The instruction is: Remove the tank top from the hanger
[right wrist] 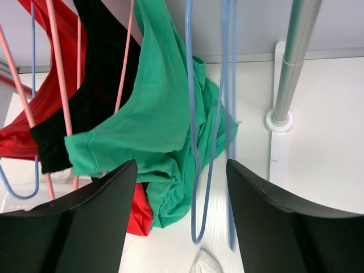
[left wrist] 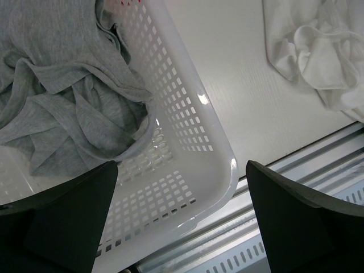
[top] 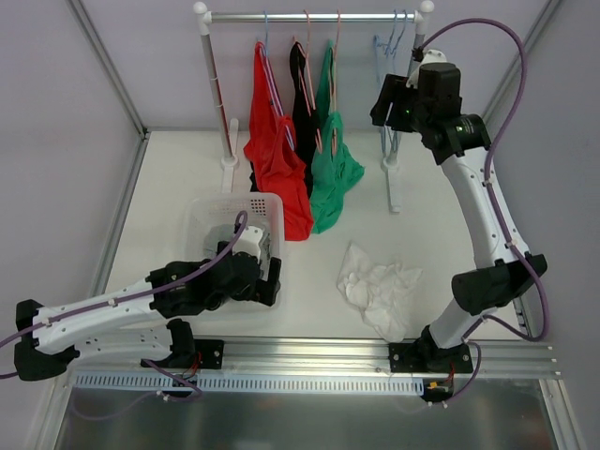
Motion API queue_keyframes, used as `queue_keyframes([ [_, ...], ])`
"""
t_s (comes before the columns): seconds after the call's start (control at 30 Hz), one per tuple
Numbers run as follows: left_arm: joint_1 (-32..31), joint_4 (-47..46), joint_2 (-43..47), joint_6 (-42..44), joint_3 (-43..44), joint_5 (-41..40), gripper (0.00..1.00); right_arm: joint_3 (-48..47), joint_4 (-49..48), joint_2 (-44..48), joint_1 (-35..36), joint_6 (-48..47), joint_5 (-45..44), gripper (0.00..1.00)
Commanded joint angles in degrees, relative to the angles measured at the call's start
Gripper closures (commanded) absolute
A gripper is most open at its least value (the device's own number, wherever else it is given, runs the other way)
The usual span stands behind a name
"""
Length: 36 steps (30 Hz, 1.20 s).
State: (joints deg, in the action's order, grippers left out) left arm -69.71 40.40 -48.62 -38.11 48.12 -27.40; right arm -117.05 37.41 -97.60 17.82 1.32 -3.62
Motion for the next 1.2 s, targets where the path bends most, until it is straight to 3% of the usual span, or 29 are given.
queue_keyframes([
  [0.0, -0.2, -2.7, -1.8, 1.4, 3.9, 0.3, 0.01, 2.8, -1.2, 7.3, -0.2, 0.0, -0.3, 0.31],
  [0.27, -0.5, -7.3, -9.9, 4.9, 11.1, 3.0, 0.01, 8.8, 0.0, 16.7, -0.2, -3.1, 2.0, 0.25],
  [0.33, -1.2, -8.9, -15.0, 5.8, 13.1, 4.3, 0.01, 13.0, 0.7, 22.4, -0.2, -4.2, 1.9, 0.19],
  [0.37, -1.6, -9.6, -16.9, 6.4, 15.5, 5.2, 0.01, 14.8, 1.7, 24.6, -0.3, -4.8, 1.7, 0.1],
  [0.43, -3.1, -11.3, -23.6, 7.2, 18.1, 6.2, 0.01, 21.4, 2.6, 32.5, -0.7, -5.7, 2.2, 0.01],
  [0.77, -6.0, -15.4, -54.8, 10.4, 40.4, 15.1, 0.01, 40.0, 11.0, 66.1, -0.6, 0.5, 9.1, 0.01],
  [0.93, -5.9, -15.4, -69.4, 10.9, 47.8, 15.3, 0.01, 40.3, 14.2, 73.7, -0.7, 3.5, 20.1, 0.01],
  [1.17, -5.9, -15.4, -79.2, 7.2, 52.3, 13.5, 0.01, 39.7, 19.4, 80.5, -0.6, 3.4, 23.7, 0.0],
])
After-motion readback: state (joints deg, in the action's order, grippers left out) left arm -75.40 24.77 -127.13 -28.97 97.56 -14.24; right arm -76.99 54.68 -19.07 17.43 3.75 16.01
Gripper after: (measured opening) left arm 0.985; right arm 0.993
